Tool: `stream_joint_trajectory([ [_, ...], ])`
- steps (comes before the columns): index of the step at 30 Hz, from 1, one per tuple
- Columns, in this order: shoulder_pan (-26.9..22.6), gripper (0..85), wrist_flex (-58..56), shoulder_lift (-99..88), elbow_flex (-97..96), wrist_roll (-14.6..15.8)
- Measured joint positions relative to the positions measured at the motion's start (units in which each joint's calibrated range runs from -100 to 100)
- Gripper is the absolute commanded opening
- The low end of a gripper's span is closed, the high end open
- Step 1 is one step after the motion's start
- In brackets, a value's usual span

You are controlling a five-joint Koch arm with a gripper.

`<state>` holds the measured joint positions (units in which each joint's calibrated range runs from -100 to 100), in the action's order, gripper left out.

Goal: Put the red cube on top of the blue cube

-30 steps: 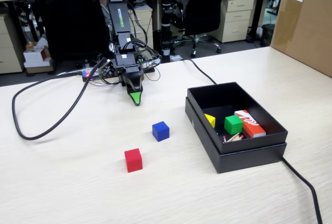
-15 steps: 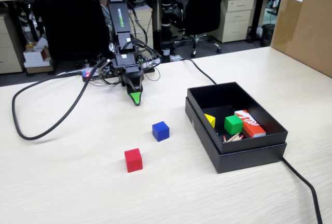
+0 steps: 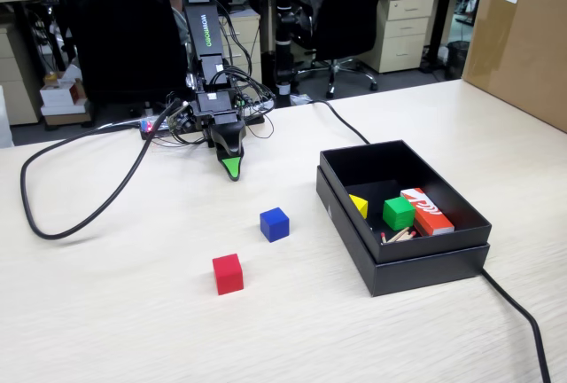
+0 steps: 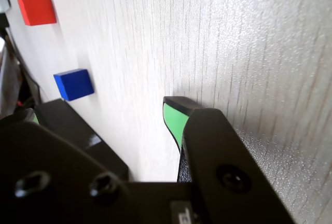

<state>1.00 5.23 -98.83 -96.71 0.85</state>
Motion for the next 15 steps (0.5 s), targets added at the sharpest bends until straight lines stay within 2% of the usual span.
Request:
stream_joint_trajectory([
  [15, 0.0, 47.7, -0.1, 0.0, 0.2, 0.0],
])
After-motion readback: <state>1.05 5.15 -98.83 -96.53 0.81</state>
